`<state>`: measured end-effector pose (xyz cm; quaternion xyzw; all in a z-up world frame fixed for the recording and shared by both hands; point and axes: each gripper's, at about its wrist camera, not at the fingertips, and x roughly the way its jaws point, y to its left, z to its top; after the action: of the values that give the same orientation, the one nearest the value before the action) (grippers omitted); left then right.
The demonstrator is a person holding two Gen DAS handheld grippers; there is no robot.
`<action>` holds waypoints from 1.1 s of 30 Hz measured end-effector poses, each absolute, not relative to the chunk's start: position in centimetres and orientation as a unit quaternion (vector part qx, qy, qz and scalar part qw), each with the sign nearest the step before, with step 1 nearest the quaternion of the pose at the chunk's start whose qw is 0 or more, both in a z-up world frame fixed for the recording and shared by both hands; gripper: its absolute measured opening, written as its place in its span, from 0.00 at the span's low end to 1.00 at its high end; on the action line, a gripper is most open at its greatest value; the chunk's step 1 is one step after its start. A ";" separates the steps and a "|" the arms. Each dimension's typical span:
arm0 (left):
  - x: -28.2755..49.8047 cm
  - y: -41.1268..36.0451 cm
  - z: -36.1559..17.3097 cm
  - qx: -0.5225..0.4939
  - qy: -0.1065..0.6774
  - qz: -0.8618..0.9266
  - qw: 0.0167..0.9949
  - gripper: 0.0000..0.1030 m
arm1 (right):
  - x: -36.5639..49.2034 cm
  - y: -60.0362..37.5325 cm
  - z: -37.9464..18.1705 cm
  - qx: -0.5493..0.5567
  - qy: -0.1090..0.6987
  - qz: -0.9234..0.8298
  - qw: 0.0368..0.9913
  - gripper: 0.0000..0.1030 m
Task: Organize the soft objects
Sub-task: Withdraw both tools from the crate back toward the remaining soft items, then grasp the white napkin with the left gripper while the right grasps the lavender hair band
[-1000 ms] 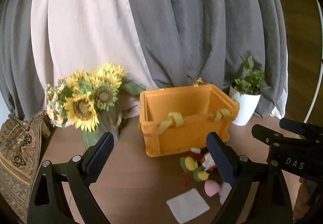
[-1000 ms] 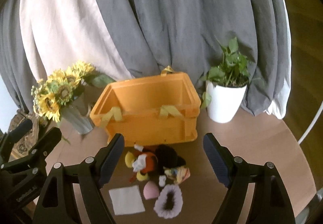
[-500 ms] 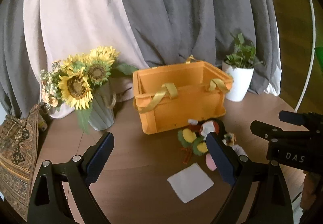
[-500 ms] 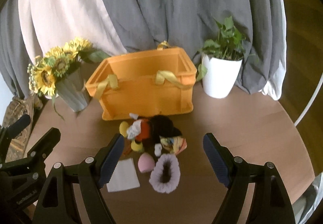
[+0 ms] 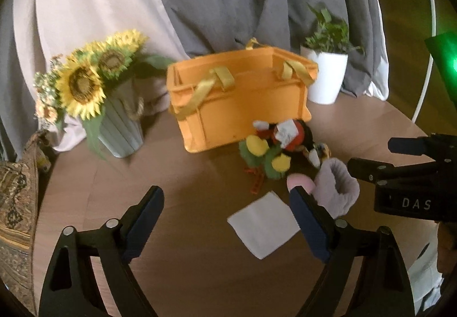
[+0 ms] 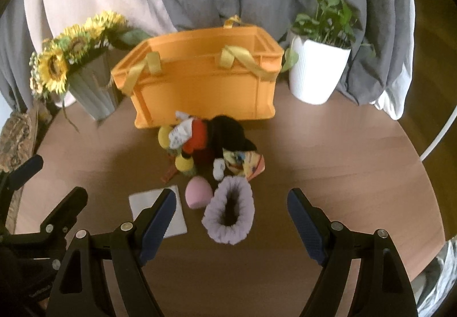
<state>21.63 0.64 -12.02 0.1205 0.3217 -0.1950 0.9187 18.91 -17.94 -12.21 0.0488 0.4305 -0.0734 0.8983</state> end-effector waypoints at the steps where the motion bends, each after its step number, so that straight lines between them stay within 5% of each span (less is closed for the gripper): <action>1: 21.7 0.6 -12.4 0.123 0.324 -0.198 0.917 0.86 | 18.9 -18.0 -12.6 0.048 0.435 -0.073 0.896 0.79; 20: 23.2 -1.8 -18.7 0.152 0.352 -0.248 0.890 0.83 | 20.0 -18.4 -18.8 0.054 0.495 -0.069 0.864 0.78; 33: 24.8 -3.3 -22.0 0.143 0.411 -0.252 0.864 0.68 | 20.5 -19.1 -20.4 0.067 0.504 -0.059 0.859 0.69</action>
<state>24.85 -3.35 -21.96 0.1431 0.4105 -0.2524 0.8645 20.52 -19.10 -20.35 0.0673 0.5040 -0.0586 0.8591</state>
